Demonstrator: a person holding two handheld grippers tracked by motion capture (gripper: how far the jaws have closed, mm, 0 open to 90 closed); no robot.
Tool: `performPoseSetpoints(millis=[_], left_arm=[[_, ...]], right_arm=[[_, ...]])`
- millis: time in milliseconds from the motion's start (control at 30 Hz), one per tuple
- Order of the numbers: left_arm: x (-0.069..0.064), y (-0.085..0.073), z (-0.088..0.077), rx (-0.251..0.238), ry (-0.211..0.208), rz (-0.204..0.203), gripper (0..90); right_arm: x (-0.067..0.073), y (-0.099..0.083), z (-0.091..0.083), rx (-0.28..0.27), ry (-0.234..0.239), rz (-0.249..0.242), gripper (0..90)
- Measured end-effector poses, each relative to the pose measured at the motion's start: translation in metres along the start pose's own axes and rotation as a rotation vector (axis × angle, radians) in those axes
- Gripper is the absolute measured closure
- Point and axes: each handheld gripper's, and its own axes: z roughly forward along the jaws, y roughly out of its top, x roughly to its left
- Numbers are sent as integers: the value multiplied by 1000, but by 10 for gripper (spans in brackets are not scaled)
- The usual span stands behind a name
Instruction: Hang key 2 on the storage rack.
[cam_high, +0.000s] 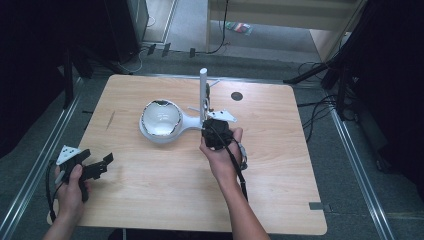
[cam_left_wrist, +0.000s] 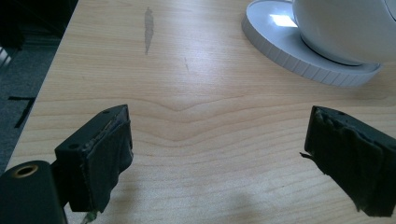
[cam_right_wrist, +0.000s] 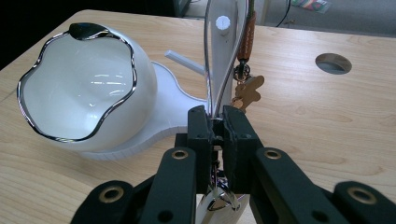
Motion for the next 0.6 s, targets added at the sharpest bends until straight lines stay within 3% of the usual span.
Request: performPoseSetpoints(millis=[600], left_arm=[[0,0,0,0,-2,-2,80]], right_arm=[[0,-4,15,27,-7,2,837]])
